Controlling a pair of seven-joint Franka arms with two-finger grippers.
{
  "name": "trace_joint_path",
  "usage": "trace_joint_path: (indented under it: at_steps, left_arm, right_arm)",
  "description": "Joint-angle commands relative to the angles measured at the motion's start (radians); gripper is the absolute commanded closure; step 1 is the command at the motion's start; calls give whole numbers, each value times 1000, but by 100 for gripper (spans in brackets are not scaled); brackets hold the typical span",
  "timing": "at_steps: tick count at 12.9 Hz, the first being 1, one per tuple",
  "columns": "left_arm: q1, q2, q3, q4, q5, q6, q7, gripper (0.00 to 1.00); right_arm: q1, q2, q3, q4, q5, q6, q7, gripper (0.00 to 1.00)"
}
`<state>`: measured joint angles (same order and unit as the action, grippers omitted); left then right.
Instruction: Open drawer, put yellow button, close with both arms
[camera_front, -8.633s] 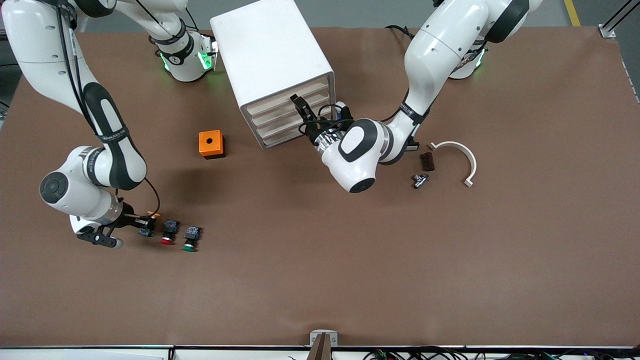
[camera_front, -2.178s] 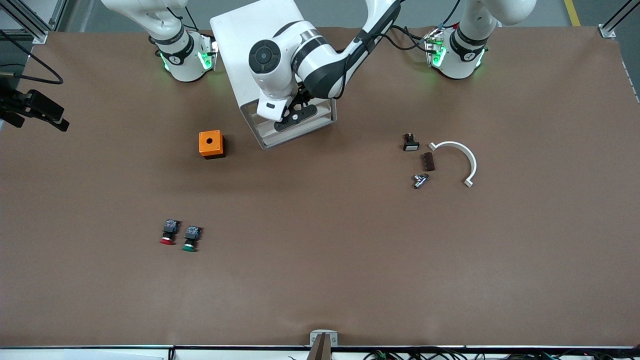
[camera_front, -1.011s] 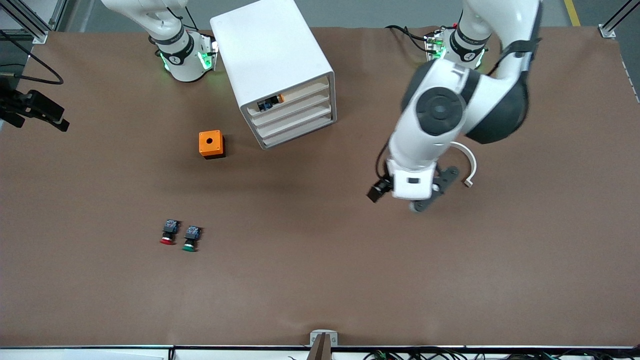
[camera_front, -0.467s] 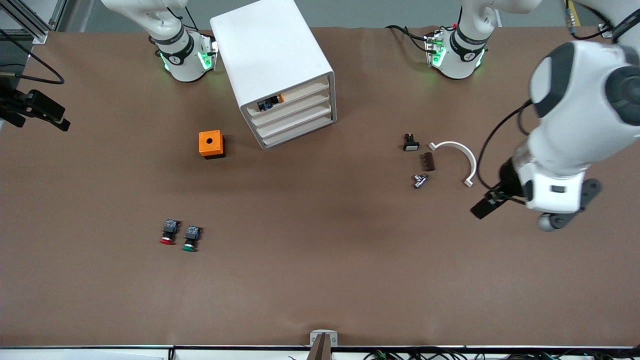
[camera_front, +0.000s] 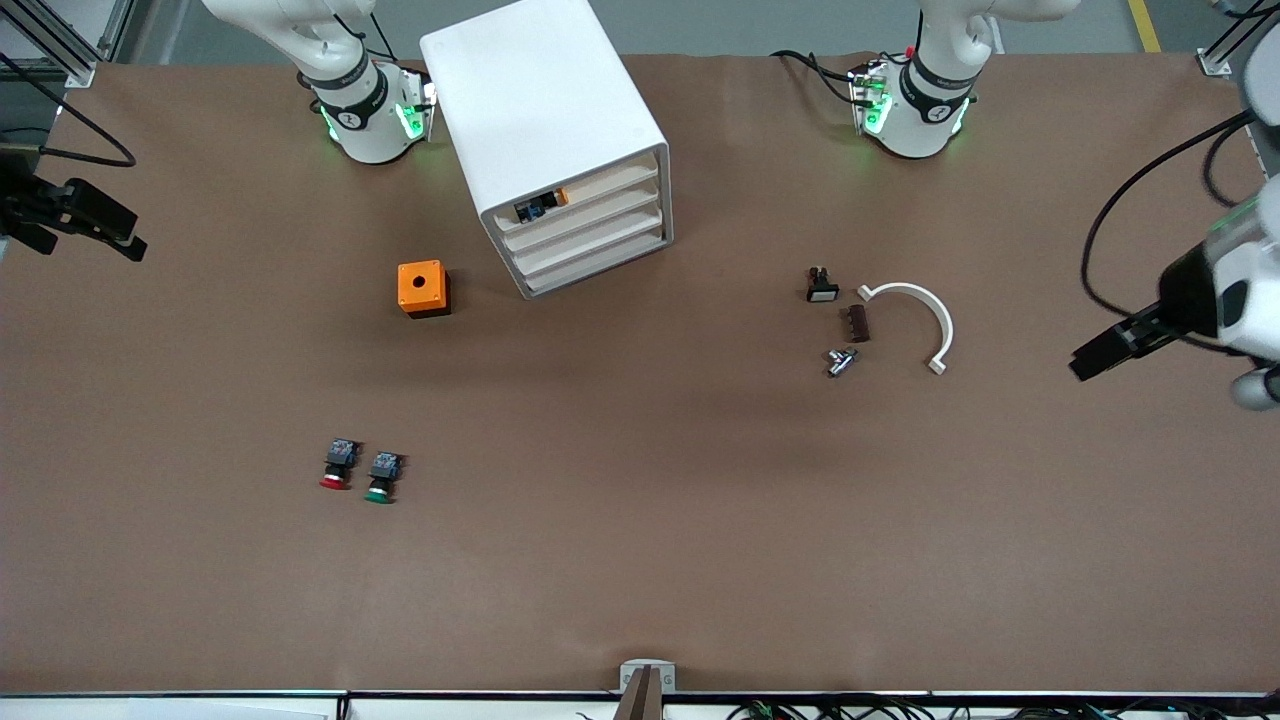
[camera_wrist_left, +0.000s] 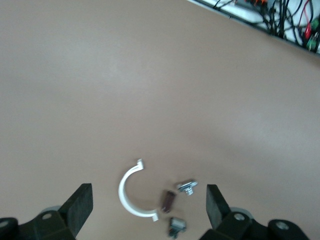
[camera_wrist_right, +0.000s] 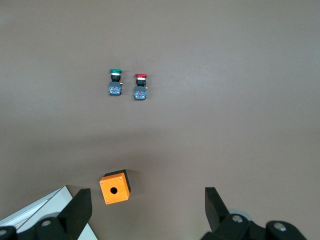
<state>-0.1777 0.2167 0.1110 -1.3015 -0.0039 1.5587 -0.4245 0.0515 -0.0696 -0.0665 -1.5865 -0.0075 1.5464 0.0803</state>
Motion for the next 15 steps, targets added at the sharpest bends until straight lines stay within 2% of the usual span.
trace_joint_path:
  at_steps: [1,4,9,10,12,15]
  left_arm:
    - [55,-138,-48,-131,12,-20,95,0]
    - [64,-264,-50,-269,10,-22,119,0]
    - [70,-281,-56,-282,16,-17,246,0]
    - [78,-269,-85,-279,27,-9,250,0]
    - [159,-251,-202,-277,35,40,251,0]
    - [155,-257,-206,-282,35,29,251,0]
  right_arm:
    - [24,-16,7,-6,-11,-9,36,0]
    - [31,-15,8,-6,-29,-9,46,0]
    - [16,-16,-2,-10,-16,0,70,0]
    - [1,-15,-4,-10,-9,-3,72,0]
    - [-2,-12,-2,-9,-8,1,70,0]
    - [-1,-10,-2,-10,-8,5,70,0]
